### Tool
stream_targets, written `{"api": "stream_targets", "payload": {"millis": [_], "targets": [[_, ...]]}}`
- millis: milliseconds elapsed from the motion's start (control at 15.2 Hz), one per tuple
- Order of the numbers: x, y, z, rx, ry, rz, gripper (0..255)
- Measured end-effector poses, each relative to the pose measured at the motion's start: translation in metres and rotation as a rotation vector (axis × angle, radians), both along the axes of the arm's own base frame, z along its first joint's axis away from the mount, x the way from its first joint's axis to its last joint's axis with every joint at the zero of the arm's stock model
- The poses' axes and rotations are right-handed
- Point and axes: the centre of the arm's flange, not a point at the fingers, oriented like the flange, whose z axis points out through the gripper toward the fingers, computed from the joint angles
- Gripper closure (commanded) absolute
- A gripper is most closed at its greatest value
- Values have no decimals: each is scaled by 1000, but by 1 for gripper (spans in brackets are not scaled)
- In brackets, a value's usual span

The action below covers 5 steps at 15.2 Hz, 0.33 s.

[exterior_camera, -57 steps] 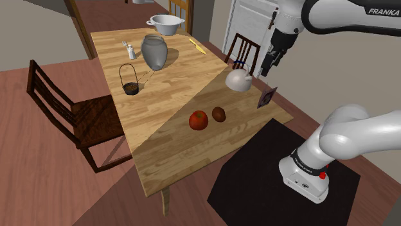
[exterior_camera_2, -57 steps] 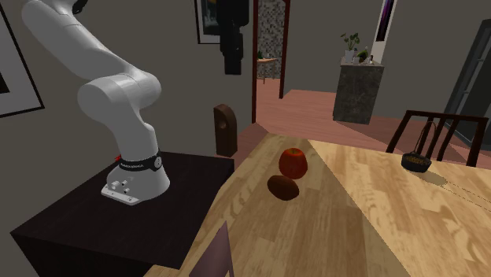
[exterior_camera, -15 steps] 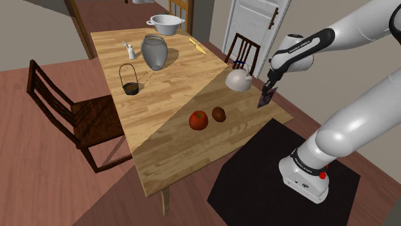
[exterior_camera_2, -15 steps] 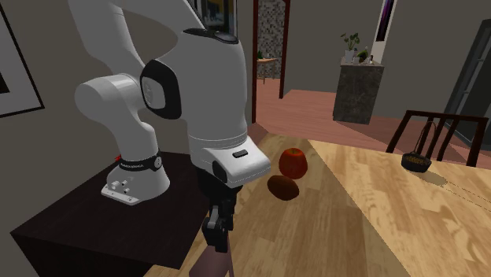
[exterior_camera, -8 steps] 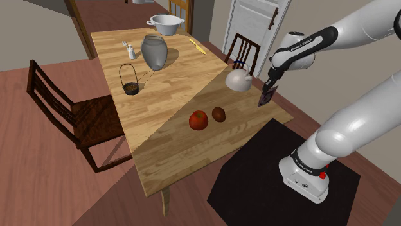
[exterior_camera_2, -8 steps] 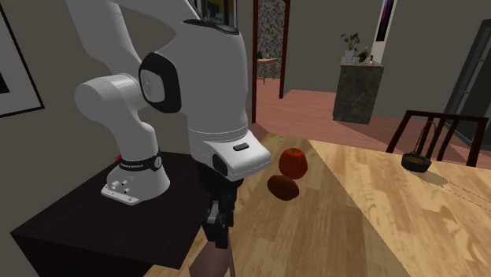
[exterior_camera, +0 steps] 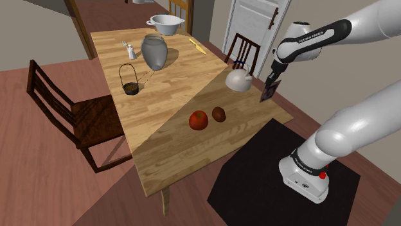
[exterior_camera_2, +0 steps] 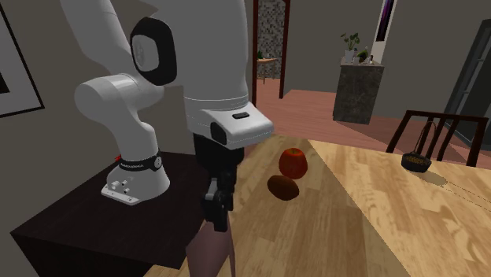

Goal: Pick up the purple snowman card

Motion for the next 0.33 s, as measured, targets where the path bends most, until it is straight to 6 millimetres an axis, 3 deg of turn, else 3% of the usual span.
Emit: {"api": "stream_targets", "payload": {"millis": [330], "targets": [[0, 1, 23, 0, 0, 0, 255]]}}
